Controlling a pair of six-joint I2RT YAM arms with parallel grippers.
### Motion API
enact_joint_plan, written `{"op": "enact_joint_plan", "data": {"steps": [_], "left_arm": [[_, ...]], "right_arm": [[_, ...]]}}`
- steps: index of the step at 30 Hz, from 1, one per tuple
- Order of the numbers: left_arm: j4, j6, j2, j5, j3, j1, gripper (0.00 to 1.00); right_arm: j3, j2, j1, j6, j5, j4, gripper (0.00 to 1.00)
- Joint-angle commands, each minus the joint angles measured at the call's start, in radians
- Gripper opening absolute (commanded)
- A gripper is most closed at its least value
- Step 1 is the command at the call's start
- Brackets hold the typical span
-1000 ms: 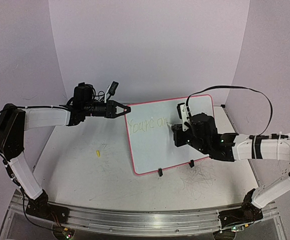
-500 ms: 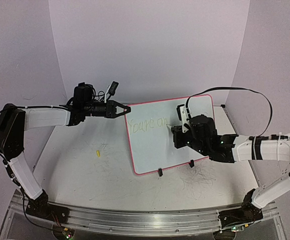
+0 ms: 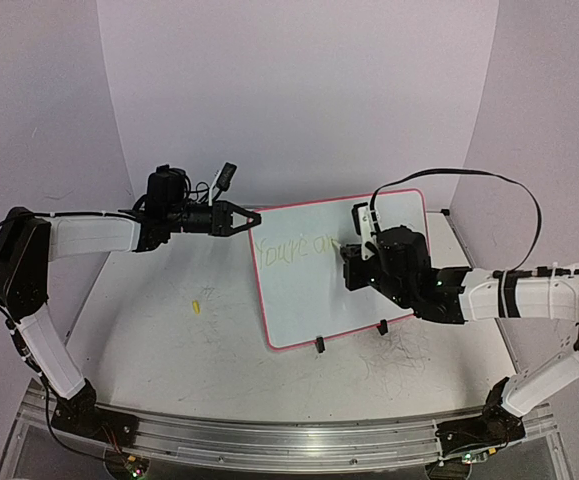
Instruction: Write a sentence on the whiteboard
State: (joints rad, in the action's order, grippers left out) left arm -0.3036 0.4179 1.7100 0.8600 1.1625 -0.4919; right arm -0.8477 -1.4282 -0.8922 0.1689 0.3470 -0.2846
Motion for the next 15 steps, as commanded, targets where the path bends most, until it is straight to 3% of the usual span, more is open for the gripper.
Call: {"op": "enact_joint_plan", "data": {"steps": [1, 15], "left_arm": [[0.037, -0.018, -0.038, -0.028, -0.007, 0.002, 0.00], [0.037, -0.018, -0.042, -0.028, -0.007, 0.002, 0.00]], "right_arm": [[-0.042, -0.024, 0.014, -0.011, 0.048, -0.024, 0.00], [-0.014, 0.019, 0.014, 0.037, 0.055, 0.023, 0.00]]}}
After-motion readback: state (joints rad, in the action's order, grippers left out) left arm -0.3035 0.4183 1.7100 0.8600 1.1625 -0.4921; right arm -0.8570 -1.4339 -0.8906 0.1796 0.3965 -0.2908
